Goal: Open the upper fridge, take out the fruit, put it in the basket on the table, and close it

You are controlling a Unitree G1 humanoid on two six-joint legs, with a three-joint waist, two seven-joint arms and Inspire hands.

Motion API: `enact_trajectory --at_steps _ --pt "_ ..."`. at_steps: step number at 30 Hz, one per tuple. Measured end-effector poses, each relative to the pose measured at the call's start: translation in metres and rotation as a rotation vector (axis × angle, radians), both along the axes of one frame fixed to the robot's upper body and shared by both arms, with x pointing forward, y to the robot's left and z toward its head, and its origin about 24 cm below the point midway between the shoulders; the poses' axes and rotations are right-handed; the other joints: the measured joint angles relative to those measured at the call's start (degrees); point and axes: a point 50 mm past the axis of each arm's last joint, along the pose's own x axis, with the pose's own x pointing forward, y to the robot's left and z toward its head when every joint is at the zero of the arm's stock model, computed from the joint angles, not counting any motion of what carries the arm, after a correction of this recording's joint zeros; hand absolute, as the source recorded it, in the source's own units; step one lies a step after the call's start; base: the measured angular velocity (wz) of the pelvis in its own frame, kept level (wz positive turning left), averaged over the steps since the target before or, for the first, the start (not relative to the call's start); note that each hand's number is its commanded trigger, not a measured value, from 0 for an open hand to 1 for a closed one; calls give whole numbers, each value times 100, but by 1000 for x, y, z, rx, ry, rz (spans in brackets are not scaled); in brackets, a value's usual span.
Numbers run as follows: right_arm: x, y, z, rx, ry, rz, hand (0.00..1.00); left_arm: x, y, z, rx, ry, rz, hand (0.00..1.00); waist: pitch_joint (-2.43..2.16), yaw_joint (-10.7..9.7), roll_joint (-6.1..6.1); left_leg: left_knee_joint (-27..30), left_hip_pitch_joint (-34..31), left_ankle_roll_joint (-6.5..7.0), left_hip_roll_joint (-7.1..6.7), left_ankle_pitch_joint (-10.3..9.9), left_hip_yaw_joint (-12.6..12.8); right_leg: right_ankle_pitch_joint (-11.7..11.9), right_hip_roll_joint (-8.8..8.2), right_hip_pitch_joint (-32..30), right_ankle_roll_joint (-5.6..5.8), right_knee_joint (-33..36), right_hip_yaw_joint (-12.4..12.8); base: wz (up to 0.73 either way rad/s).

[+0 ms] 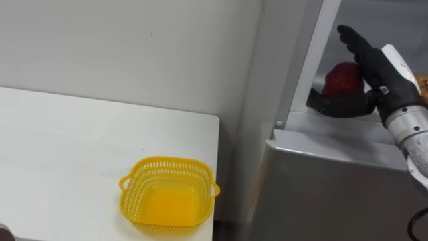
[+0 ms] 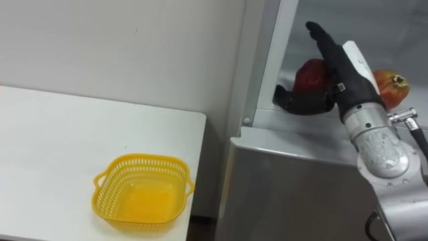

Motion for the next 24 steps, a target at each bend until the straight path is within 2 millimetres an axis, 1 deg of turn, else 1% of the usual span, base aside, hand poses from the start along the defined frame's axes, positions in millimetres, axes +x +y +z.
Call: enact_trajectory --at_steps 7,17,21,24 --pt "14 -10 0 156 92 47 0 -1 2 0 2 17 23 0 4 -1 -31 -12 -8 -2 7 -2 5 0 6 5 0 0 2 0" --pt "15 -14 -4 194 136 70 0 -1 3 0 5 34 42 0 1 -2 -33 3 -6 -2 10 -2 14 1 13 4 -1 -3 4 0" --pt "16 -16 -7 224 160 77 0 3 3 0 5 36 44 0 -1 -1 -24 -2 -14 -3 11 -2 20 1 14 4 -2 -2 1 0" --pt "17 -16 -8 231 167 84 0 3 3 0 5 47 46 0 -12 -1 -6 -2 -15 -3 12 -3 21 3 15 4 -5 -2 1 0"
